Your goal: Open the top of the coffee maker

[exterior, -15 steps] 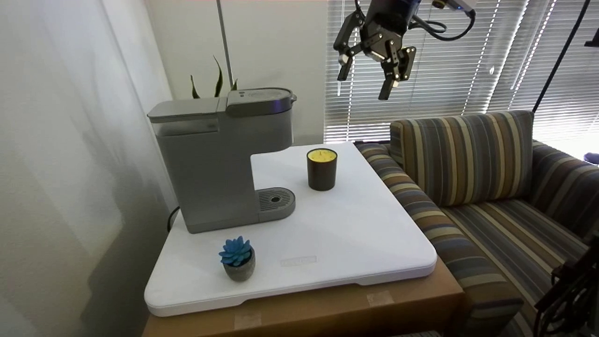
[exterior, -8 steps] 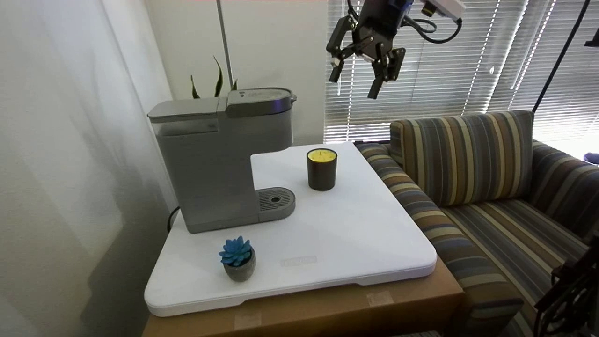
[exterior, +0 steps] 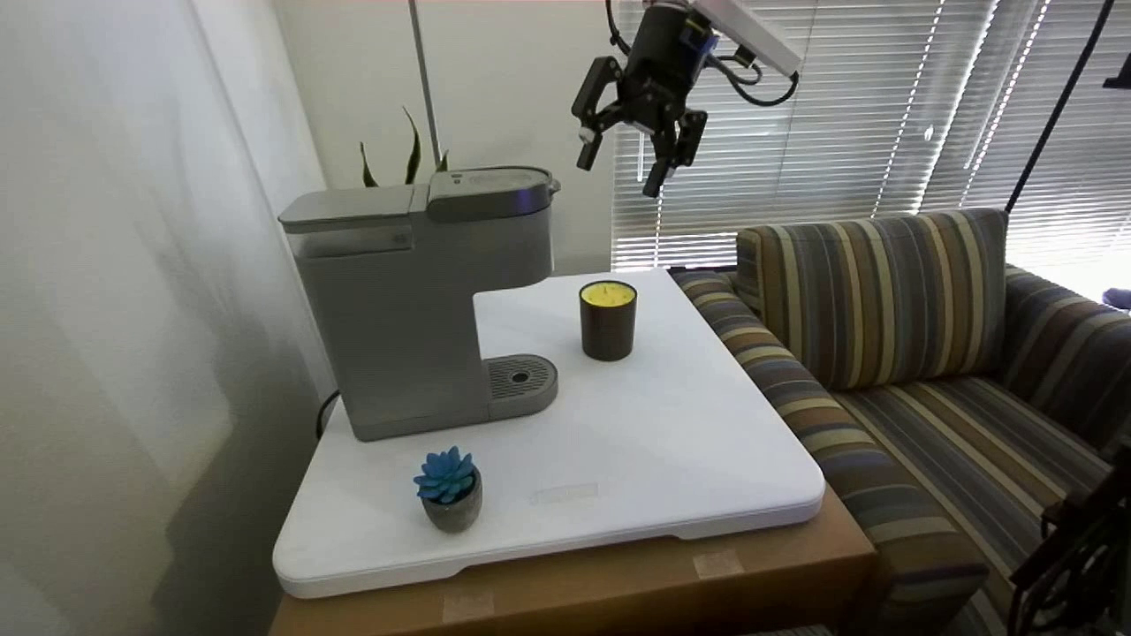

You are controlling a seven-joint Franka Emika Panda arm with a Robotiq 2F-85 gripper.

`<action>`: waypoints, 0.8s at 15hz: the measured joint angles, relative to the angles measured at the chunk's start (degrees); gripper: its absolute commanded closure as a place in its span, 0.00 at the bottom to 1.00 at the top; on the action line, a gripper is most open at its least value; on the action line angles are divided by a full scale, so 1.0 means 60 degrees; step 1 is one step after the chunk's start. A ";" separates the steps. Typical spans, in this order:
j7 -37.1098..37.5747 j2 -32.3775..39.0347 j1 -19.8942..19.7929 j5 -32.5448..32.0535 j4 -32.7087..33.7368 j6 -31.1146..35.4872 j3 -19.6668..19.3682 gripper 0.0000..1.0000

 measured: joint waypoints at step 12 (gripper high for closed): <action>0.0001 0.1330 -0.0192 -0.0461 0.1742 0.0000 0.0159 1.00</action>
